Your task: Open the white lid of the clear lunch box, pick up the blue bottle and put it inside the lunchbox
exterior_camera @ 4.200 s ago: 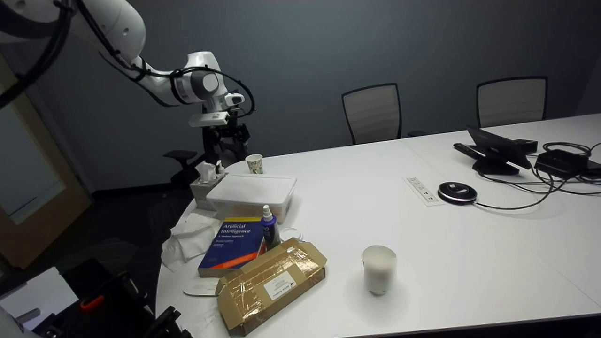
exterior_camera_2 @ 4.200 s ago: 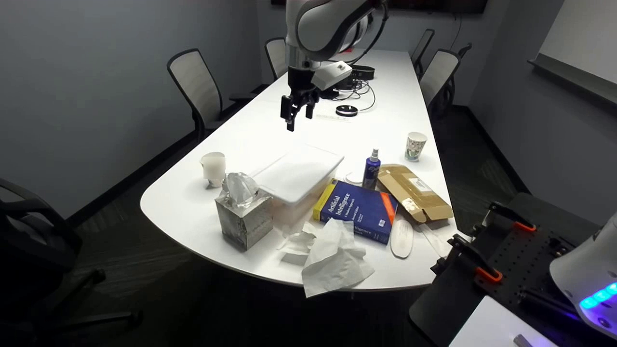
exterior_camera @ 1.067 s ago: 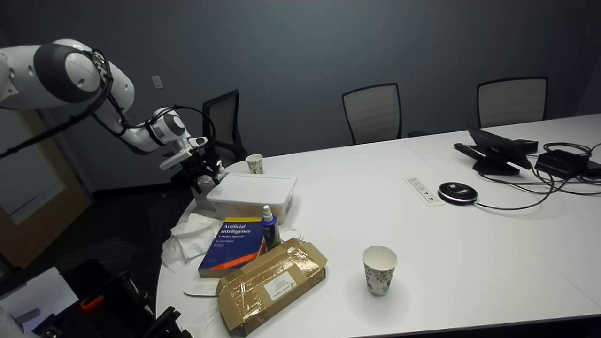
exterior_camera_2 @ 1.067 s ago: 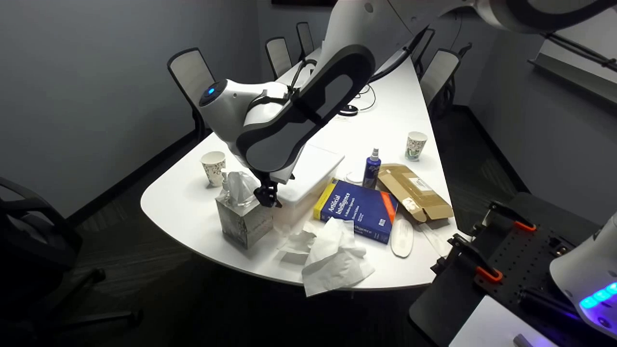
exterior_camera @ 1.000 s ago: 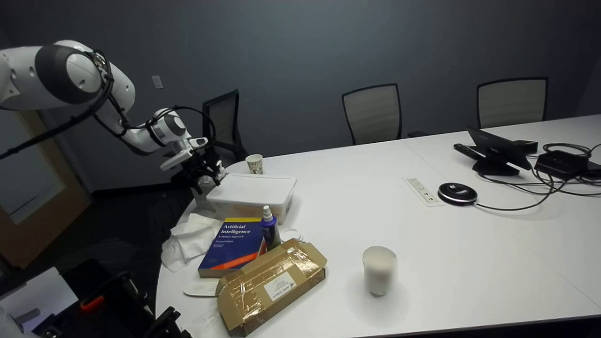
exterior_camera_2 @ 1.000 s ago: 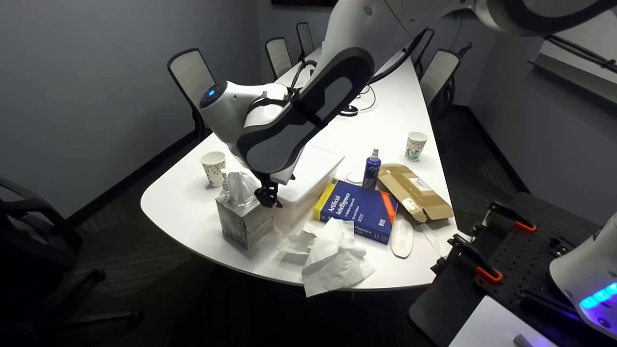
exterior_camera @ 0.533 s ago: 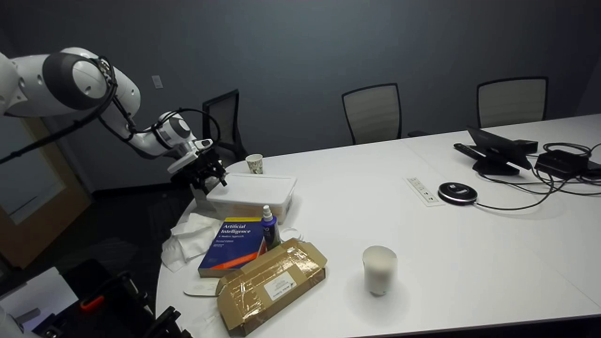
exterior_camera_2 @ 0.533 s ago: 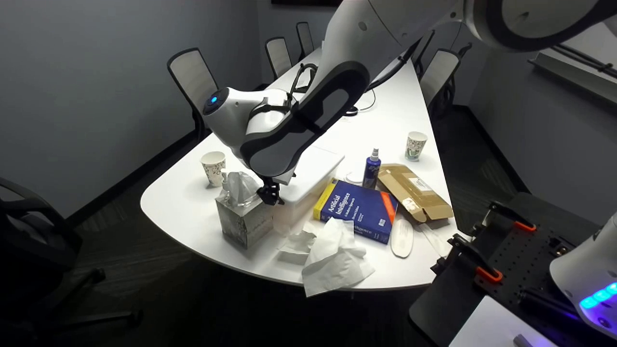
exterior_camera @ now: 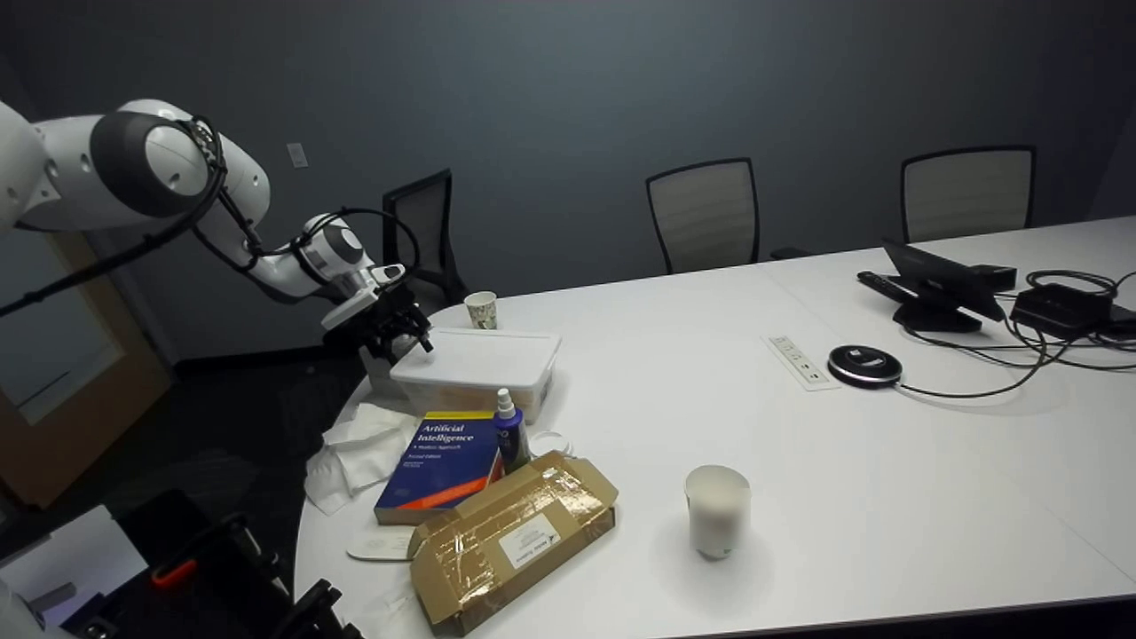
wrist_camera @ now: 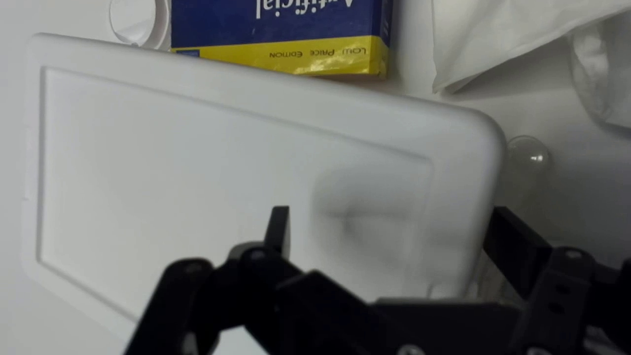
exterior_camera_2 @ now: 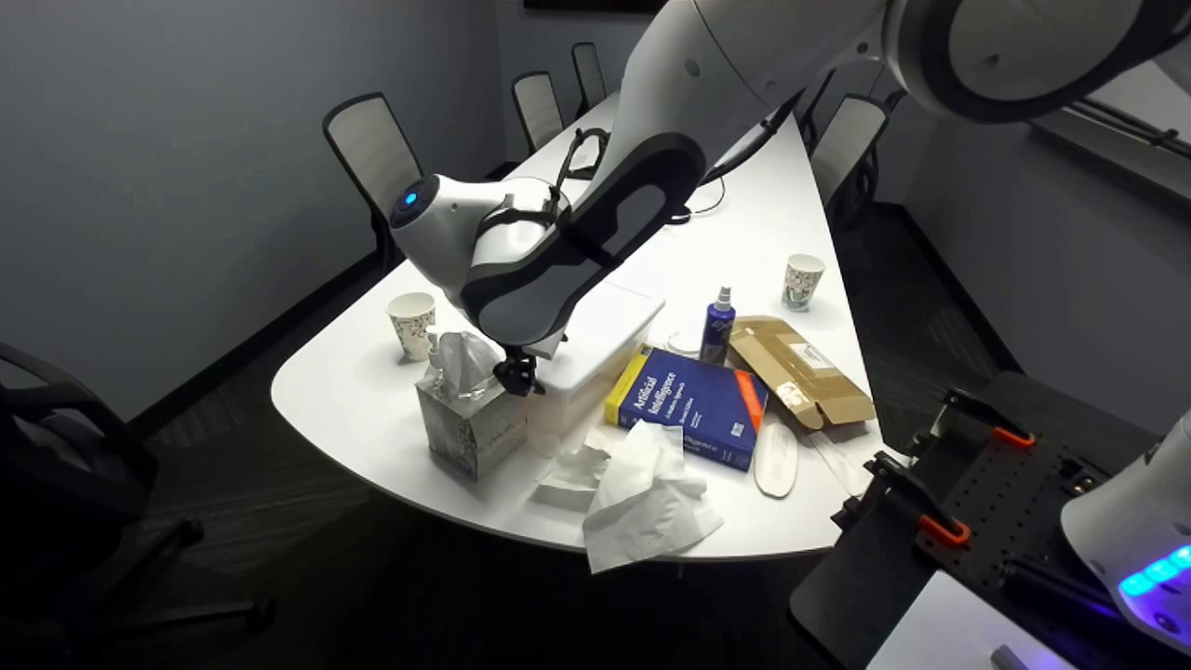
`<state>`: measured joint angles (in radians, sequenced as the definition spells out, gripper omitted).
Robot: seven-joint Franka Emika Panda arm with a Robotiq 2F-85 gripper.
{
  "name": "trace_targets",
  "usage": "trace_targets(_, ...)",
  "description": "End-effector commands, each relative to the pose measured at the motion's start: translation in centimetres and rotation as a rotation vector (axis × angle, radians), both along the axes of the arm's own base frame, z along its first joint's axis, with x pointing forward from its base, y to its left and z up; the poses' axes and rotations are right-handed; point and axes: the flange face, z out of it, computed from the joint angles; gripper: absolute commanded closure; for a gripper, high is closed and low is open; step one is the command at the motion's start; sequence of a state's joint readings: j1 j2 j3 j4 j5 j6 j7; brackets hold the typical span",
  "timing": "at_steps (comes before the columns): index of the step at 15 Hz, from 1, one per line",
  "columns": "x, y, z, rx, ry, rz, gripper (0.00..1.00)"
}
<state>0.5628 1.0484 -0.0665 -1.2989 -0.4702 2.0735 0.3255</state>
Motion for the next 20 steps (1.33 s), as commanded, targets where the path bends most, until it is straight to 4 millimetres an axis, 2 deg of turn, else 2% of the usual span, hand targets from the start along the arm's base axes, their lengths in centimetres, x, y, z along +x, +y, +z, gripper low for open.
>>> trace_targets(1,0.4,0.6,2.0,-0.047,-0.041,-0.009,0.00)
trace_targets(7,0.8,0.0,2.7,-0.074,-0.042,-0.019,0.00)
trace_targets(11,1.0,-1.3,2.4,-0.083,-0.036,-0.040,0.00)
trace_targets(20,1.2,-2.9,1.4,-0.089,-0.025,-0.081,0.00)
